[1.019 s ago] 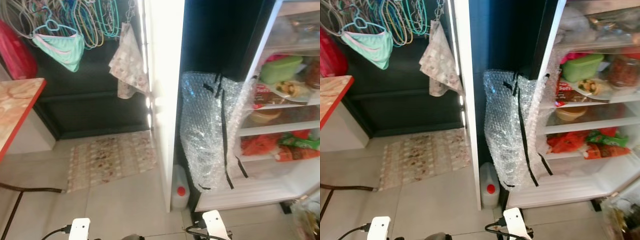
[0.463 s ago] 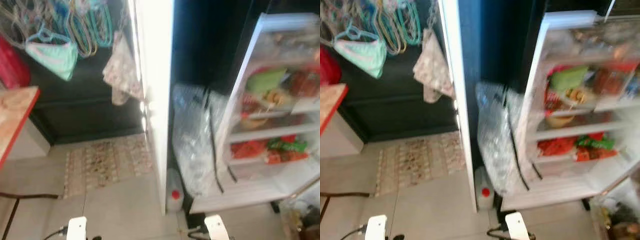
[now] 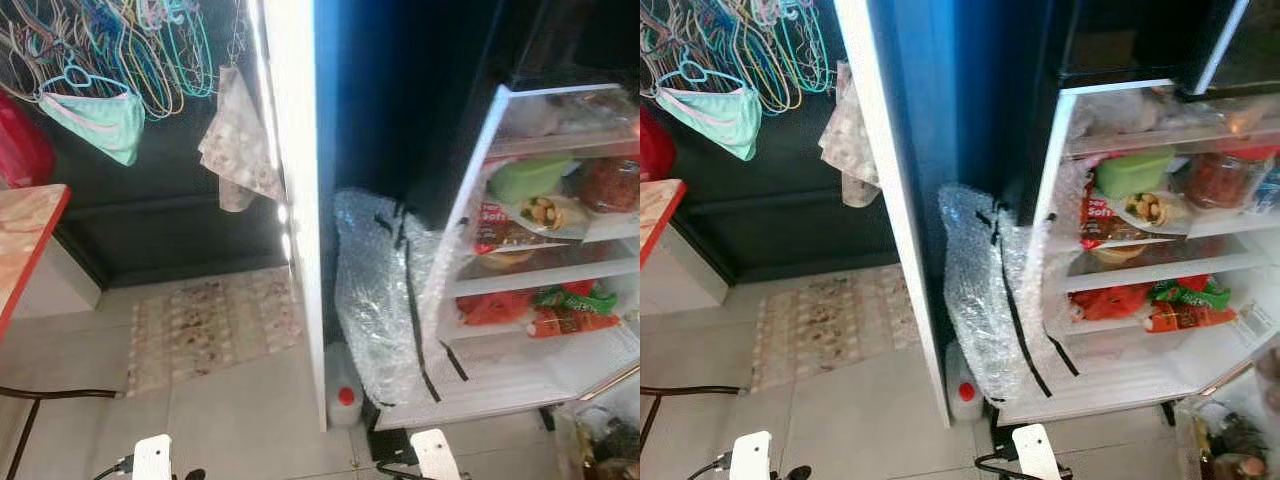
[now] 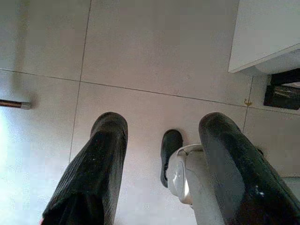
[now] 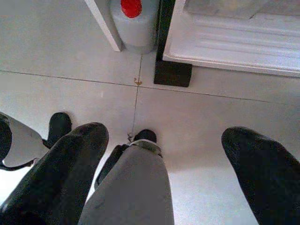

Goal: Restocking fridge

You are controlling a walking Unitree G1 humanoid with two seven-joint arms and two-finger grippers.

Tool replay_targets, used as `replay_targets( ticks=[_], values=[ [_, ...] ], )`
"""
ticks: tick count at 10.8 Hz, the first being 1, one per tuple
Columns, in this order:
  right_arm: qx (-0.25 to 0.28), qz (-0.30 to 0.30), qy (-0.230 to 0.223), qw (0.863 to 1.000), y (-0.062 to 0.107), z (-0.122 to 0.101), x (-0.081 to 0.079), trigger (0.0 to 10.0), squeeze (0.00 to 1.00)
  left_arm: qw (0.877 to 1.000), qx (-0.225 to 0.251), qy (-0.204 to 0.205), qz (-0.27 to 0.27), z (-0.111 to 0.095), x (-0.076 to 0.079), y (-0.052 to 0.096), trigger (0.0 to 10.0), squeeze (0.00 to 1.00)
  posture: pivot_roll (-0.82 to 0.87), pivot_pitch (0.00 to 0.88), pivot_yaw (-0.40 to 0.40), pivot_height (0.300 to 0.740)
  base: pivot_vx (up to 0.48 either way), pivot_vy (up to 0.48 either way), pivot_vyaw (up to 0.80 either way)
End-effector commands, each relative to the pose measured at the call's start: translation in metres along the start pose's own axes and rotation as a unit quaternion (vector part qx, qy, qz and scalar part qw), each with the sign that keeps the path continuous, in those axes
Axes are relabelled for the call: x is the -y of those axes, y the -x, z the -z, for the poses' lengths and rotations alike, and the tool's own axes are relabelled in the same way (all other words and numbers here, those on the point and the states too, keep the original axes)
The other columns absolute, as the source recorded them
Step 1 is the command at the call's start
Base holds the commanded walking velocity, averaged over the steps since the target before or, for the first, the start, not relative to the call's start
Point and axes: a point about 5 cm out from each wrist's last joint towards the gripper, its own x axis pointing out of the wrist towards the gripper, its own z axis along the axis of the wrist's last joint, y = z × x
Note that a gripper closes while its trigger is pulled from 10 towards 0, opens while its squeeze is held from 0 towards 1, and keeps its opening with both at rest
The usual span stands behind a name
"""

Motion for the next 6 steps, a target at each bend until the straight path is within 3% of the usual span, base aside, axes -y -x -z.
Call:
replay_targets(
  ticks=[1,3,6],
  values=[
    [-0.001,-0.001,-0.009,1.000,0.0005,0.0036,-0.0023,10.0,0.00,1.000,-0.016,0.012,-0.005,0.0073,-0.0026,0.0015,10.0,0.00,0.00,0.000,0.055,0.740,0.000,0.000,0.00],
    [-0.006,0.002,0.004,1.000,0.0003,0.0033,-0.0008,10.0,0.00,1.000,-0.018,0.009,-0.003,0.0071,0.0002,0.0008,10.0,0.00,0.01,0.000,0.049,0.740,0.000,0.137,0.00],
    [-0.002,0.012,-0.012,1.000,0.0002,0.0017,0.0002,10.0,0.00,1.000,-0.016,0.013,-0.004,0.0063,0.0009,0.0005,10.0,0.00,0.00,0.000,0.052,0.740,0.000,0.387,0.00]
  ],
)
